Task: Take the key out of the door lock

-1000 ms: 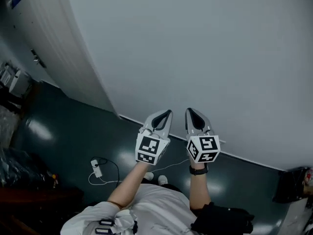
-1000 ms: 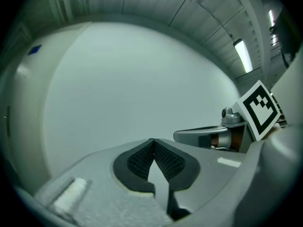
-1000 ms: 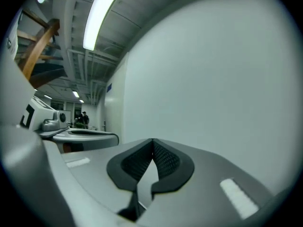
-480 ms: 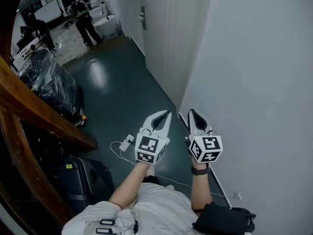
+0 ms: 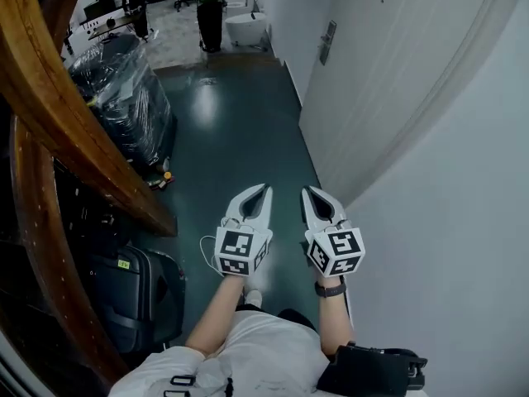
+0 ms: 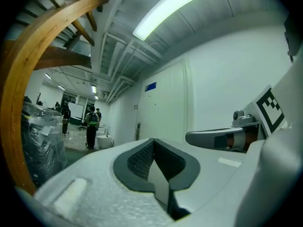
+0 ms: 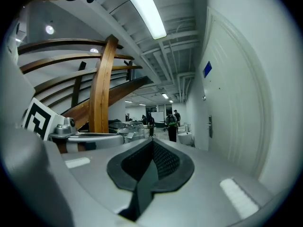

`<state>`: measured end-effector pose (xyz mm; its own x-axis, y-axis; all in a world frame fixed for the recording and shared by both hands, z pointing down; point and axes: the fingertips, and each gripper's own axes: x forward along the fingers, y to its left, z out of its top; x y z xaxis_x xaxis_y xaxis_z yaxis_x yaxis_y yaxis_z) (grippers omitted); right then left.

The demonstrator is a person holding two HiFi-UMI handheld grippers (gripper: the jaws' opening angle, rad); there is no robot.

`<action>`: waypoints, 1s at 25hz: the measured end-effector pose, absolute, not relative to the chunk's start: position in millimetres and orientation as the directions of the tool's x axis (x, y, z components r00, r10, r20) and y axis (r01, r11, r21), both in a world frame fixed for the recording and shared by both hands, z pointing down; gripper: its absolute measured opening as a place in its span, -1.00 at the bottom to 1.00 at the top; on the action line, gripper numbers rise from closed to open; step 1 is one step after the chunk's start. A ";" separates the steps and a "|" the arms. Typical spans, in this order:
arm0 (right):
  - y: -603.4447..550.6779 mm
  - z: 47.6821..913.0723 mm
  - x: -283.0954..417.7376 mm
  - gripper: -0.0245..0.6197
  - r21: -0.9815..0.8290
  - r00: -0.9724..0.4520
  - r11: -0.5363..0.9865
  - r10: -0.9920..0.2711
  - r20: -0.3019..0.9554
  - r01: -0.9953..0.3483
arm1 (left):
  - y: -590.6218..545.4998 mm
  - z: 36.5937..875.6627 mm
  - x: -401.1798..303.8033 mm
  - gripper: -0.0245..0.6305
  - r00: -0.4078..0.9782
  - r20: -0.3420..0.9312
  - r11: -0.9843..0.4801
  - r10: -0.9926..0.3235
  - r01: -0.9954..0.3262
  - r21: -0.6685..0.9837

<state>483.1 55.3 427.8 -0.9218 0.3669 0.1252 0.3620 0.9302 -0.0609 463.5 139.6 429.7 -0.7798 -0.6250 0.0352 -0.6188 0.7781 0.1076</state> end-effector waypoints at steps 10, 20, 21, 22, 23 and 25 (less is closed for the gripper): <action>125.7 449.6 368.1 -0.92 -0.130 -0.808 0.822 0.569 0.156 0.554 | 198.3 448.7 364.3 -0.93 -0.873 0.056 0.868 -0.485 -0.474 0.147; 104.4 430.0 187.7 -0.92 -0.115 -0.730 0.734 0.679 0.082 0.669 | 155.4 443.5 185.2 -0.93 -0.914 0.045 0.913 -0.404 -0.399 0.090; 99.3 418.7 168.1 -0.92 -0.096 -0.724 0.726 0.687 0.059 0.681 | 146.4 435.3 163.9 -0.93 -0.915 0.031 0.914 -0.403 -0.400 0.073; 93.2 408.5 148.8 -0.92 -0.082 -0.721 0.721 0.692 0.039 0.688 | 137.9 427.0 144.2 -0.93 -0.915 0.019 0.914 -0.403 -0.402 0.059; 85.9 399.9 130.2 -0.92 -0.075 -0.721 0.720 0.693 0.023 0.690 | 130.3 419.1 126.9 -0.93 -0.915 0.007 0.914 -0.404 -0.403 0.047; 69.9 389.5 96.1 -0.92 -0.085 -0.725 0.722 0.689 -0.004 0.686 | 119.6 407.6 99.8 -0.93 -0.919 -0.012 0.918 -0.395 -0.395 0.030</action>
<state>96.1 69.9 389.5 -0.7250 0.6887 -0.0038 0.6864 0.7222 -0.0851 99.8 119.6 407.6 -0.9187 -0.3947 -0.0117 -0.3948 0.9183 0.0295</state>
